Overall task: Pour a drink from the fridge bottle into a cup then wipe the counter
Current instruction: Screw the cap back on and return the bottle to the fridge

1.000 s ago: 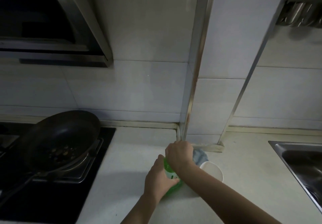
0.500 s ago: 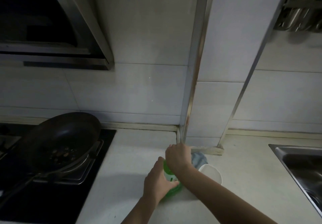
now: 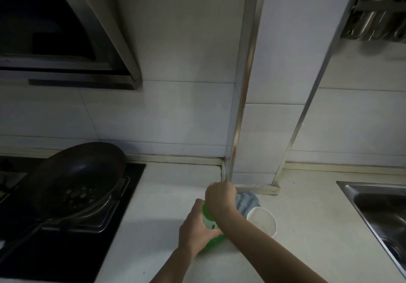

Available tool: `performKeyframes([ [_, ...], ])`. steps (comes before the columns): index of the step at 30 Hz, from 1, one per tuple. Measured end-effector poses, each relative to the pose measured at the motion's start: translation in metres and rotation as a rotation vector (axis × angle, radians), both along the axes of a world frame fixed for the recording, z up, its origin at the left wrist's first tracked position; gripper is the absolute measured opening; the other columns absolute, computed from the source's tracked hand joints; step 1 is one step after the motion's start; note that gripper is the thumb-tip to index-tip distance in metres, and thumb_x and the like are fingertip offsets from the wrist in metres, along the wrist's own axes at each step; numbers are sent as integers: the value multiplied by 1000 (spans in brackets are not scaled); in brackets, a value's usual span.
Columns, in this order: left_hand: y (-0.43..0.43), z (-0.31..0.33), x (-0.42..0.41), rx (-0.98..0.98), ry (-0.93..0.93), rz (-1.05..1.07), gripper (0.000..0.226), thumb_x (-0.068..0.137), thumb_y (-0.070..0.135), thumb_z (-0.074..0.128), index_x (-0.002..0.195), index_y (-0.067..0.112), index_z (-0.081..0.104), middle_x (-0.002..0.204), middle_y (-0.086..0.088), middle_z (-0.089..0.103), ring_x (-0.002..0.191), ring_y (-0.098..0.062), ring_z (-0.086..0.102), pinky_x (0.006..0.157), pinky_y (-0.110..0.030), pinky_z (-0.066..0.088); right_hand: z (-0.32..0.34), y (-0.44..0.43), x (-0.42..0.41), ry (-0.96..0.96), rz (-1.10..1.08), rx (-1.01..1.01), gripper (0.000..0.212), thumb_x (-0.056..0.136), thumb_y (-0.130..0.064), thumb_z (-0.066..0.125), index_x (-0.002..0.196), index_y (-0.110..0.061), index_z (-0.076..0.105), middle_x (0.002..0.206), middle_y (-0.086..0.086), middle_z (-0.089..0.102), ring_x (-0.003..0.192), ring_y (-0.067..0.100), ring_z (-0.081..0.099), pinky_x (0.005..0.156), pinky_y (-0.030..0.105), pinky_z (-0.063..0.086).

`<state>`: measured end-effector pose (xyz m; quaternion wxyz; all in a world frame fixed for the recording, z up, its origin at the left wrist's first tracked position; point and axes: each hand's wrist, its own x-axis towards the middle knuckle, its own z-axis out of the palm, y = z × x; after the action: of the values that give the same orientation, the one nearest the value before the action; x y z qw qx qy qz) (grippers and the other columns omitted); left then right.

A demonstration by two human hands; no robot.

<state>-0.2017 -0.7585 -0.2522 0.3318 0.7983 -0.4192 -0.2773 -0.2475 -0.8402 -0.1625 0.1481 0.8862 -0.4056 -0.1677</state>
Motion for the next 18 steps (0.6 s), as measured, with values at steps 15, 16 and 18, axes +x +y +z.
performKeyframes([
  [15,-30,28,-8,-254,-130,25,31,82,46,75,102,25,65,101,10,53,98,-11,53,76,-11,41,-20,-31,-85,-640,-207,436,52,91,-55,38,123,-16,49,113,12,61,104,33,59,88,47,50],
  [16,-30,29,-9,-254,-253,34,30,84,49,72,101,25,65,100,9,51,96,-10,50,74,-11,39,-24,-30,-89,-541,-170,454,55,89,-43,55,134,-15,40,125,13,55,114,32,54,95,46,47],
  [18,-26,30,-9,-191,-490,32,35,84,63,61,96,30,56,94,12,53,85,-7,49,65,-16,40,-30,-23,-93,-398,-65,462,72,87,-21,65,146,-12,23,140,13,43,124,29,47,100,40,44],
])
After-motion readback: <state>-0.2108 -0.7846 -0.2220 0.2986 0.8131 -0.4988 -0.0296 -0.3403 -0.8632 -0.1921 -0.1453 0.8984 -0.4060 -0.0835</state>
